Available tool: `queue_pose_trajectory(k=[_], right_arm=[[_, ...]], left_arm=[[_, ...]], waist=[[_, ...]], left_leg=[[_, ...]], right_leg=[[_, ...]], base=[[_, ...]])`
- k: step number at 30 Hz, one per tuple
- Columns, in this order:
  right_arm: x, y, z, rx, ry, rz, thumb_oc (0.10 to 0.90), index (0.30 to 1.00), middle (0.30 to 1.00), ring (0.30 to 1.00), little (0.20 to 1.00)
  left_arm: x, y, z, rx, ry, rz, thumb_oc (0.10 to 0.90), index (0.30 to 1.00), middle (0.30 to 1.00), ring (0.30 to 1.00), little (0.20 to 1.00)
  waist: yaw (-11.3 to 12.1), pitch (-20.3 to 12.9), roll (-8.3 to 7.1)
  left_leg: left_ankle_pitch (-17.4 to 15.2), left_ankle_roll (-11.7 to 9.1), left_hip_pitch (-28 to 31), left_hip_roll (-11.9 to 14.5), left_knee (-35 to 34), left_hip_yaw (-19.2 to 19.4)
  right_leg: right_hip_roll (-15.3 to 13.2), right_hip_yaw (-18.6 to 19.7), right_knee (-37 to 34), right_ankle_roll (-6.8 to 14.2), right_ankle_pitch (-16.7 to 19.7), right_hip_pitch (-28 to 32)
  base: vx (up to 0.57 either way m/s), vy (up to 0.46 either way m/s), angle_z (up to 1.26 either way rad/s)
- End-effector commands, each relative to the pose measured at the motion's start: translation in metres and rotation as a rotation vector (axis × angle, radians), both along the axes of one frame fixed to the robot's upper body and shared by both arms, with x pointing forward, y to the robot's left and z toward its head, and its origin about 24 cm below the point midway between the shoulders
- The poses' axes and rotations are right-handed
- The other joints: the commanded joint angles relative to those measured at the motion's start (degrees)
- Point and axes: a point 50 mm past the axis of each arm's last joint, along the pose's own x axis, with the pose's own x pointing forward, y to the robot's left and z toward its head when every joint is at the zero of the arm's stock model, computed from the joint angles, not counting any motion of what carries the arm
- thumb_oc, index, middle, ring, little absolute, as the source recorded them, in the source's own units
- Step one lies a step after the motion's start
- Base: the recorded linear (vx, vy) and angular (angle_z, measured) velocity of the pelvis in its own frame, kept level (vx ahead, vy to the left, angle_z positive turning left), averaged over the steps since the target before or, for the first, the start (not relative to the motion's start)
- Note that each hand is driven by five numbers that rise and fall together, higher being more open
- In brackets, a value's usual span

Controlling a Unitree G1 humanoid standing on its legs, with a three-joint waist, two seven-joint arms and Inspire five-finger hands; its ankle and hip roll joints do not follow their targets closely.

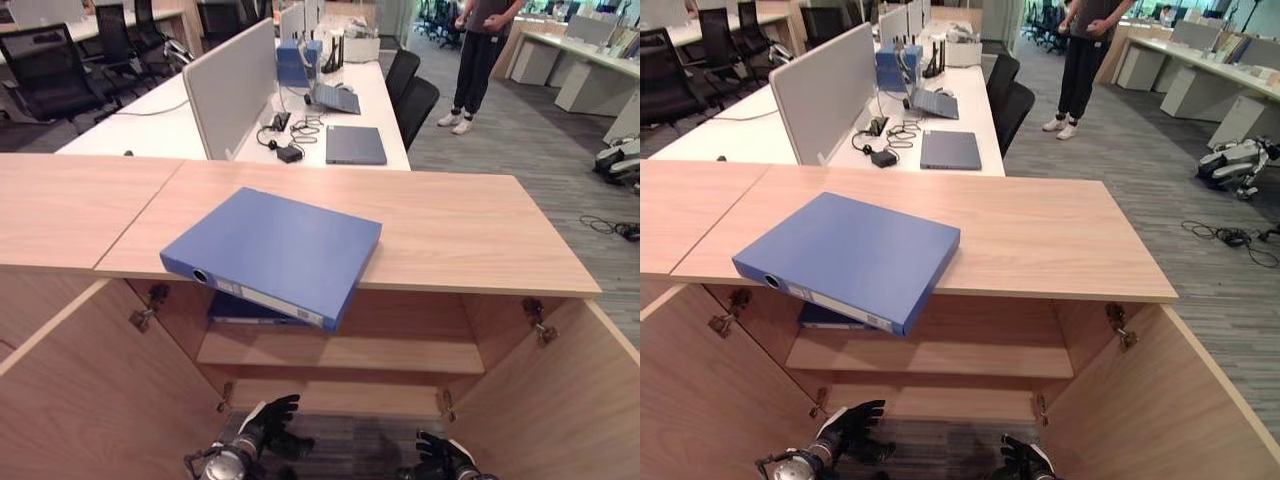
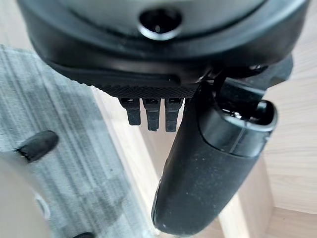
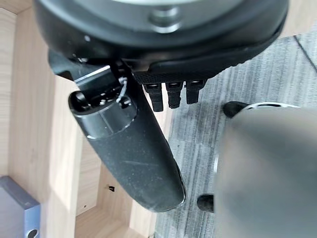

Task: Put the empty folder in the office cabinet

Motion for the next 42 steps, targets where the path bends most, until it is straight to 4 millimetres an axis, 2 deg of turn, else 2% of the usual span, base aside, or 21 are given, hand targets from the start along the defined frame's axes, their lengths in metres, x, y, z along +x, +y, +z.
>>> queue_pose_trajectory(k=[1,6,9,10,11,12,15,18,20,21,22,24,27,29,31,32,34,35,37,38,42], right_arm=[[0.045,-0.007,0.019,-0.023,-0.164,0.035,0.800,0.900,0.900,0.900,0.900],[0.042,-0.008,0.019,-0.022,-0.169,0.015,0.800,0.900,0.900,0.900,0.900],[0.039,-0.009,0.019,-0.019,-0.177,-0.025,0.800,0.900,0.900,0.900,0.900],[0.039,-0.009,0.019,-0.019,-0.176,-0.024,0.800,0.900,0.900,0.900,0.900],[0.036,-0.009,0.018,-0.023,-0.173,-0.034,0.800,0.900,0.900,0.900,0.900],[0.035,-0.009,0.019,-0.024,-0.174,-0.032,0.800,0.900,0.900,0.900,0.900],[0.033,-0.011,0.019,-0.028,-0.172,-0.025,0.800,0.900,0.900,0.900,0.900],[0.030,-0.013,0.019,-0.036,-0.167,-0.020,0.800,0.900,0.900,0.900,0.900],[0.027,-0.014,0.019,-0.038,-0.161,-0.020,0.800,0.900,0.900,0.900,0.900],[0.026,-0.014,0.019,-0.038,-0.164,-0.024,0.800,0.900,0.900,0.900,0.900],[0.026,-0.014,0.018,-0.037,-0.164,-0.024,0.800,0.900,0.900,0.900,0.900],[0.027,-0.011,0.019,-0.039,-0.182,-0.030,0.800,0.900,0.900,0.900,0.900],[0.027,-0.007,0.019,-0.042,-0.188,-0.023,0.800,0.900,0.900,0.900,0.900],[0.027,-0.005,0.018,-0.046,-0.185,-0.002,0.800,0.900,0.900,0.900,0.900],[0.028,-0.003,0.018,-0.044,-0.186,0.006,0.800,0.900,0.900,0.900,0.900],[0.029,-0.003,0.019,-0.048,-0.197,0.017,0.800,0.900,0.900,0.900,0.900],[0.029,-0.002,0.018,-0.049,-0.197,0.020,0.800,0.900,0.900,0.900,0.900],[0.030,0.000,0.017,-0.054,-0.198,0.030,0.800,0.900,0.900,0.900,0.900],[0.031,0.000,0.018,-0.055,-0.200,0.034,0.800,0.900,0.900,0.900,0.900],[0.032,0.000,0.018,-0.054,-0.209,0.042,0.800,0.900,0.900,0.900,0.900],[0.031,0.000,0.018,-0.051,-0.208,0.035,0.800,0.900,0.900,0.900,0.900]], left_arm=[[0.052,-0.014,0.036,-0.027,-0.254,-0.067,0.800,0.900,0.900,0.900,0.900],[0.052,-0.008,0.041,-0.017,-0.288,-0.026,0.800,0.900,0.900,0.900,0.900],[0.045,-0.001,0.043,-0.105,-0.315,0.175,0.800,0.900,0.900,0.900,0.900],[0.045,0.000,0.043,-0.106,-0.314,0.177,0.800,0.900,0.900,0.900,0.900],[0.038,-0.002,0.043,-0.242,-0.316,0.340,0.800,0.900,0.900,0.900,0.900],[0.035,-0.004,0.045,-0.308,-0.326,0.409,0.800,0.900,0.900,0.900,0.900],[0.031,-0.005,0.050,-0.400,-0.346,0.501,0.800,0.900,0.900,0.900,0.900],[0.031,-0.004,0.068,-0.448,-0.420,0.552,0.800,0.900,0.900,0.900,0.900],[0.034,0.000,0.077,-0.406,-0.462,0.516,0.800,0.900,0.900,0.900,0.900],[0.036,0.010,0.087,-0.289,-0.527,0.456,0.800,0.900,0.900,0.900,0.900],[0.036,0.010,0.087,-0.288,-0.526,0.456,0.800,0.900,0.900,0.900,0.900],[0.043,0.025,0.110,-0.040,-0.662,0.332,0.800,0.900,0.900,0.900,0.900],[0.045,0.027,0.117,-0.004,-0.711,0.343,0.800,0.900,0.900,0.900,0.900],[0.051,0.034,0.136,0.081,-0.810,0.336,0.800,0.900,0.900,0.900,0.900],[0.052,0.037,0.144,0.136,-0.852,0.323,0.800,0.900,0.900,0.900,0.900],[0.057,0.044,0.159,0.275,-0.940,0.291,0.800,0.900,0.900,0.900,0.900],[0.060,0.047,0.166,0.342,-0.984,0.278,0.800,0.900,0.900,0.900,0.900],[0.065,0.049,0.178,0.467,-1.066,0.222,0.800,0.900,0.900,0.900,0.900],[0.067,0.051,0.183,0.537,-1.101,0.185,0.800,0.900,0.900,0.900,0.900],[0.068,0.056,0.187,0.661,-1.143,0.147,0.800,0.900,0.900,0.900,0.900],[0.068,0.061,0.194,0.780,-1.193,0.135,0.800,0.900,0.900,0.900,0.900]], waist=[[0.50,2.47,0.28],[0.78,2.38,0.28],[1.77,2.35,0.03],[1.67,2.33,0.04],[2.18,2.42,-0.02],[2.28,2.46,-0.03],[2.54,2.49,-0.06],[3.16,2.74,-0.08],[3.47,2.76,-0.15],[4.25,2.85,-0.33],[4.20,2.85,-0.38],[5.58,2.91,-0.75],[6.28,2.92,-0.98],[7.19,2.85,-1.16],[7.27,2.81,-1.30],[7.45,2.63,-1.32],[7.51,2.64,-1.44],[7.62,2.55,-1.41],[7.63,2.51,-1.40],[7.54,2.45,-1.34],[7.36,2.38,-1.15]], left_leg=[[-8.04,0.07,7.52,-3.21,-0.01,-0.58],[-7.58,-0.36,7.54,-2.79,0.01,-1.37],[-7.10,-0.65,7.29,-2.44,0.26,-2.33],[-7.10,-0.66,7.31,-2.43,0.26,-2.38],[-6.77,-0.78,7.11,-2.26,0.29,-2.86],[-6.65,-0.81,7.04,-2.17,0.28,-3.10],[-6.48,-0.89,6.94,-2.11,0.26,-3.56],[-6.17,-1.04,6.61,-1.87,0.31,-4.35],[-6.16,-1.09,6.54,-1.83,0.32,-4.61],[-6.13,-1.22,6.41,-1.76,0.32,-5.21],[-6.13,-1.22,6.41,-1.77,0.33,-5.27],[-6.17,-1.41,6.12,-1.70,0.31,-6.05],[-6.01,-1.53,5.84,-1.68,0.32,-6.50],[-5.91,-1.75,5.64,-1.57,0.23,-7.07],[-5.92,-1.85,5.62,-1.58,0.19,-7.38],[-5.94,-2.03,5.63,-1.51,0.14,-7.67],[-5.95,-2.09,5.63,-1.47,0.15,-7.85],[-5.89,-2.25,5.66,-1.39,0.10,-7.94],[-5.88,-2.34,5.71,-1.37,0.06,-7.97],[-5.95,-2.50,5.83,-1.30,0.03,-7.90],[-5.82,-2.65,5.95,-1.15,0.01,-7.72]], right_leg=[[0.48,-1.19,3.01,1.37,-5.01,2.04],[0.96,-1.73,2.43,0.94,-5.42,2.96],[1.39,-2.55,2.15,0.54,-5.81,3.59],[1.40,-2.60,2.13,0.53,-5.82,3.64],[1.64,-3.05,1.96,0.31,-5.92,3.85],[1.73,-3.32,1.77,0.25,-5.93,4.03],[1.97,-3.79,1.48,0.12,-5.99,4.36],[2.22,-4.42,1.16,-0.07,-6.09,4.66],[2.28,-4.56,1.06,-0.13,-6.14,4.81],[2.36,-4.97,0.98,-0.17,-6.26,5.03],[2.35,-5.04,0.96,-0.17,-6.28,5.08],[2.41,-5.83,0.72,-0.17,-6.44,5.37],[2.48,-6.43,0.54,-0.24,-6.58,5.63],[2.64,-7.06,0.29,-0.33,-6.67,5.92],[2.70,-7.41,0.14,-0.37,-6.74,6.09],[2.77,-7.52,0.08,-0.43,-6.84,6.25],[2.79,-7.70,0.08,-0.46,-6.90,6.35],[2.84,-7.91,0.06,-0.44,-6.99,6.44],[2.88,-7.93,0.04,-0.43,-7.04,6.52],[2.94,-7.97,-0.04,-0.44,-7.08,6.69],[2.94,-7.89,-0.11,-0.31,-7.03,6.76]], base=[[0.00,-0.037,0.04],[-0.01,-0.049,0.09],[-0.02,-0.045,0.08],[-0.03,-0.044,0.21],[-0.03,-0.039,0.18],[-0.03,-0.047,0.15],[-0.02,-0.021,0.09],[-0.03,-0.030,0.17],[-0.02,-0.026,0.14],[-0.01,-0.024,0.15],[-0.02,-0.041,0.18],[-0.01,-0.054,0.14],[-0.01,-0.038,0.15],[0.01,-0.035,0.23],[0.01,-0.027,0.17],[0.01,-0.030,0.22],[0.00,-0.011,0.07],[0.00,0.000,0.00],[0.00,-0.008,0.04],[0.01,-0.010,0.07],[0.00,-0.004,0.01]])
